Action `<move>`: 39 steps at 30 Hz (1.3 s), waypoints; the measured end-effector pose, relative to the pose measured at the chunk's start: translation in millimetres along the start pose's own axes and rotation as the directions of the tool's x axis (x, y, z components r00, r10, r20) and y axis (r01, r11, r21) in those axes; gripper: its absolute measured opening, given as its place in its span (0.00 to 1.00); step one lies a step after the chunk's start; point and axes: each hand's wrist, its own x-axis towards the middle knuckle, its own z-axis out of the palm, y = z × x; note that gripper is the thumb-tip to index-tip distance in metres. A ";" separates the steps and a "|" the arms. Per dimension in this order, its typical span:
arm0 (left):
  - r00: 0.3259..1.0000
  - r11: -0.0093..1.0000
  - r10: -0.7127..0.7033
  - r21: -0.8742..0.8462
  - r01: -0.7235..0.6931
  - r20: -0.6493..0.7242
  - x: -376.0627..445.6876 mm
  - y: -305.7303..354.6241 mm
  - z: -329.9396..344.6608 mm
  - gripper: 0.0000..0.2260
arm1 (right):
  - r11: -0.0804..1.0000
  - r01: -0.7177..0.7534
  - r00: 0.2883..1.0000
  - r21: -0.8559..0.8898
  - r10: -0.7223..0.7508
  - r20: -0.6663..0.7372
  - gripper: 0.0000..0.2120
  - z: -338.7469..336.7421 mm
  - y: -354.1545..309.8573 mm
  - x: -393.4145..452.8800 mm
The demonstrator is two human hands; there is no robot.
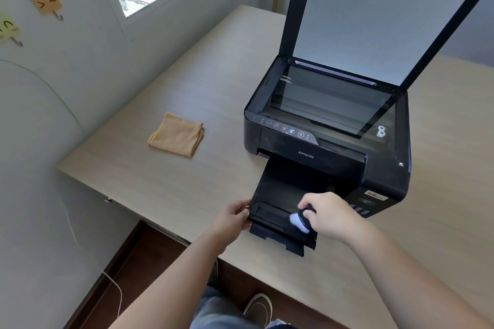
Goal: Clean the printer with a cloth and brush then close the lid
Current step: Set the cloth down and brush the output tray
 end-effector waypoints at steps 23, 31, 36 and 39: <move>0.999 1.000 0.005 -0.005 -0.005 0.045 6.1 -3.2 -2.2 0.17 | 0.983 0.173 0.978 0.066 -0.180 0.106 0.11 17.7 -44.5 7.0; 0.999 1.000 0.005 0.020 -0.006 0.039 5.6 -4.4 -1.9 0.16 | 0.999 0.000 0.999 0.042 0.002 -0.035 0.12 14.2 -40.6 13.9; 0.999 1.000 -0.007 0.030 0.006 0.049 8.1 -3.7 -3.5 0.16 | 0.982 0.129 0.984 0.135 -0.144 0.105 0.10 26.2 -52.0 8.6; 0.999 0.999 -0.008 0.035 0.007 0.050 7.5 -4.0 -3.9 0.16 | 0.991 0.046 0.964 -0.123 -0.012 0.264 0.10 9.7 -21.9 -2.0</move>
